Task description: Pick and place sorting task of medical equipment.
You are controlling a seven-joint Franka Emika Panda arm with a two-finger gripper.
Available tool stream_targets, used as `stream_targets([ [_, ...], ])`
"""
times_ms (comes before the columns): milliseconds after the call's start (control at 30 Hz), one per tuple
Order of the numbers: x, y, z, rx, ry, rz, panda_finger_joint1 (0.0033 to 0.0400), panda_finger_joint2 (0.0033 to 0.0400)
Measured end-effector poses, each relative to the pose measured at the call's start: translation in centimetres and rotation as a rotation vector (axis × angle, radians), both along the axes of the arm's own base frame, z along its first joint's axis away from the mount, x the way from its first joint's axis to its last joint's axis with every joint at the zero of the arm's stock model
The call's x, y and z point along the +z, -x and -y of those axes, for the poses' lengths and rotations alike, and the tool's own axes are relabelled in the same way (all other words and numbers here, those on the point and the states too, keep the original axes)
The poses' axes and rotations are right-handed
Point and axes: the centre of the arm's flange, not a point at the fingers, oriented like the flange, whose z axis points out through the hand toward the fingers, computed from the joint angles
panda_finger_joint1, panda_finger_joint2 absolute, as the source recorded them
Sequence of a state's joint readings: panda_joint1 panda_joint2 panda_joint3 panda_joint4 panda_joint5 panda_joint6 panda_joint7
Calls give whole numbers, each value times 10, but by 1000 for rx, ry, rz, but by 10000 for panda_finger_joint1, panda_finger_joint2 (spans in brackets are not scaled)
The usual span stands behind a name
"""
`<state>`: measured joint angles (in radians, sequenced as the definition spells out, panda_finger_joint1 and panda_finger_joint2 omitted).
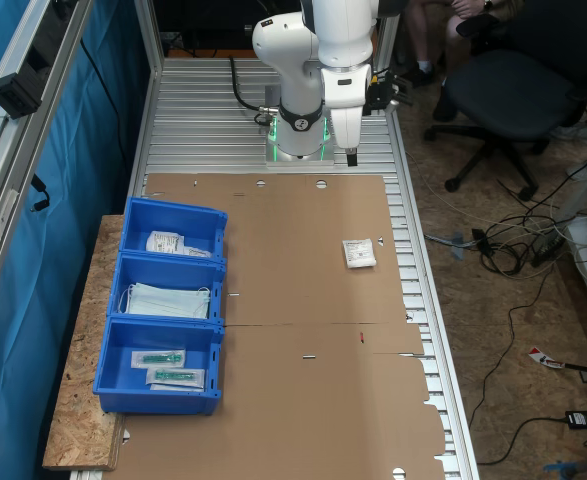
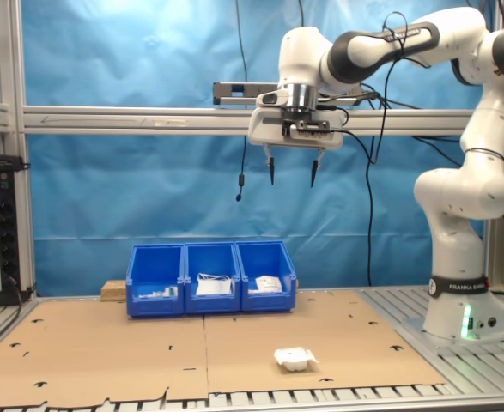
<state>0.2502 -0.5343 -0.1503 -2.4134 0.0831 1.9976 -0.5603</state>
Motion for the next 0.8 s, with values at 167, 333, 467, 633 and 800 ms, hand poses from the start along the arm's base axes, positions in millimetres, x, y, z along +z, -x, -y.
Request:
stream_targets([
  [167,-1,0,-1,2,1,-1,400,400],
  [333,-3,2,-2,4,2,-6,400,400],
  [467,-4,2,-2,4,3,-8,400,400],
  [633,-5,2,-2,4,3,-9,400,400],
  [800,-5,2,-2,5,3,-9,400,400],
])
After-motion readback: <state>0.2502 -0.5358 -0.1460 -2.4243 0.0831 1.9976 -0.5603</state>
